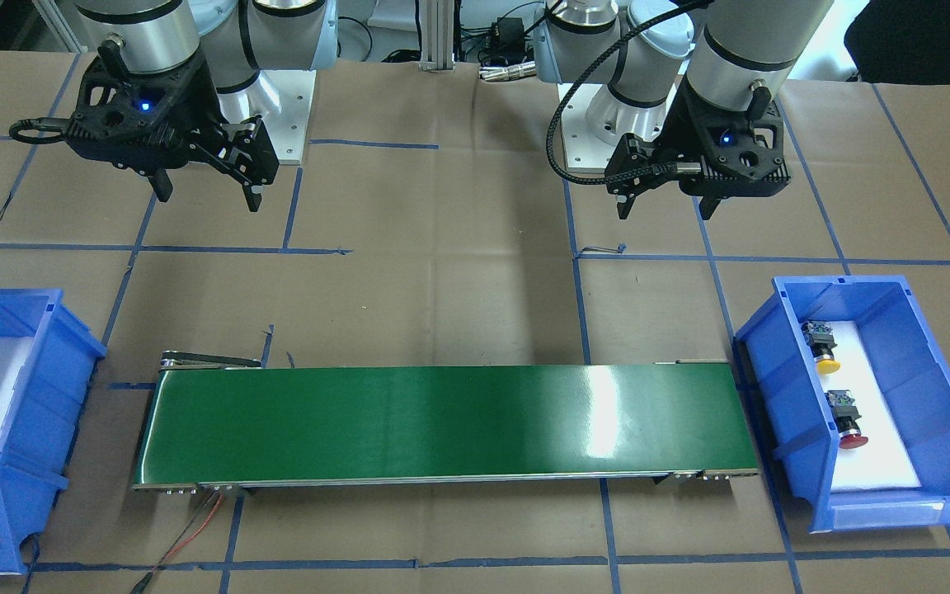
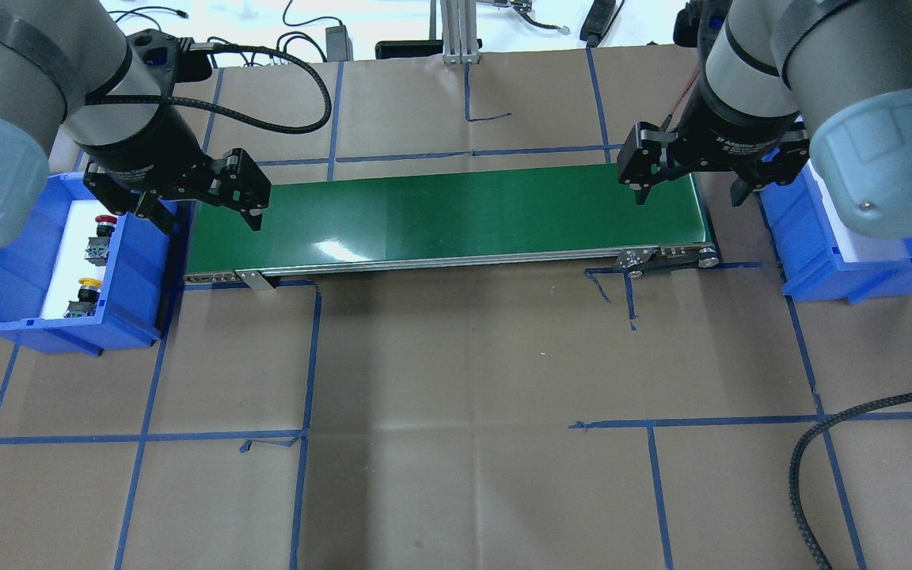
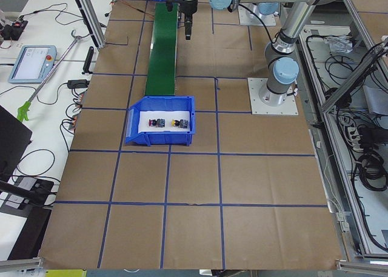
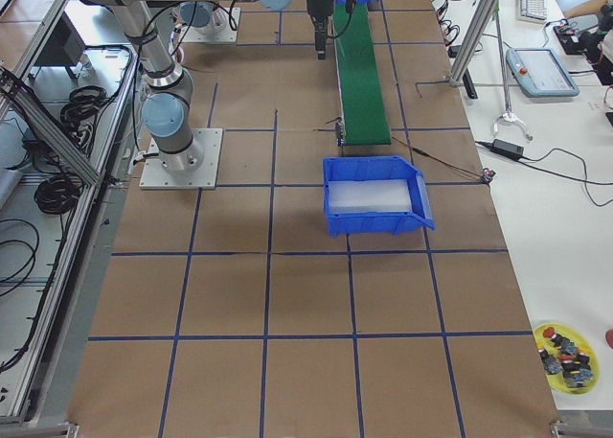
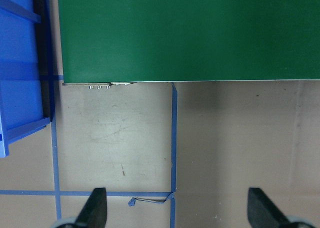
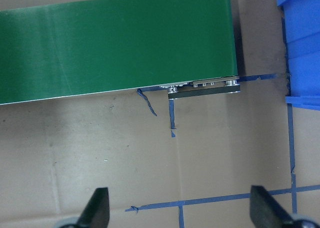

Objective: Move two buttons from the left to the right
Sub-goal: 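Move the left gripper over the blue bin holding the buttons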

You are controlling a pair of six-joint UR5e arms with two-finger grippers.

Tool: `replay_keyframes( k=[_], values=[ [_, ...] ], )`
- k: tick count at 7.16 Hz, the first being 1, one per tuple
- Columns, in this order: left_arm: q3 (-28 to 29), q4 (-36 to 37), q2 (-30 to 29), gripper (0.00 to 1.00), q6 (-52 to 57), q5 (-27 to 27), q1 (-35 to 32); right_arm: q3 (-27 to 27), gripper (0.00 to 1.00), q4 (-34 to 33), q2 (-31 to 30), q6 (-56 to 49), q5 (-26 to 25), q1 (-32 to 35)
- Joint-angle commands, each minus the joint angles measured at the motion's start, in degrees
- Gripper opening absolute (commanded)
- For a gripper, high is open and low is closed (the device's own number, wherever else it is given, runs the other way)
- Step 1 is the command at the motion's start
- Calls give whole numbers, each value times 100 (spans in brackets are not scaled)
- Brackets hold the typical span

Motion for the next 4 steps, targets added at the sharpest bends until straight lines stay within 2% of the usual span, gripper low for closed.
replay_keyframes(
  k=[1, 2, 4],
  values=[
    [14, -26, -3, 100, 24, 7, 22, 0, 100, 0, 0, 6, 0, 0],
    [58, -26, -3, 100, 120, 16, 118, 0, 100, 0, 0, 6, 0, 0],
    [58, -44, 66, 100, 795, -10, 993, 0, 100, 0, 0, 6, 0, -9]
  ],
)
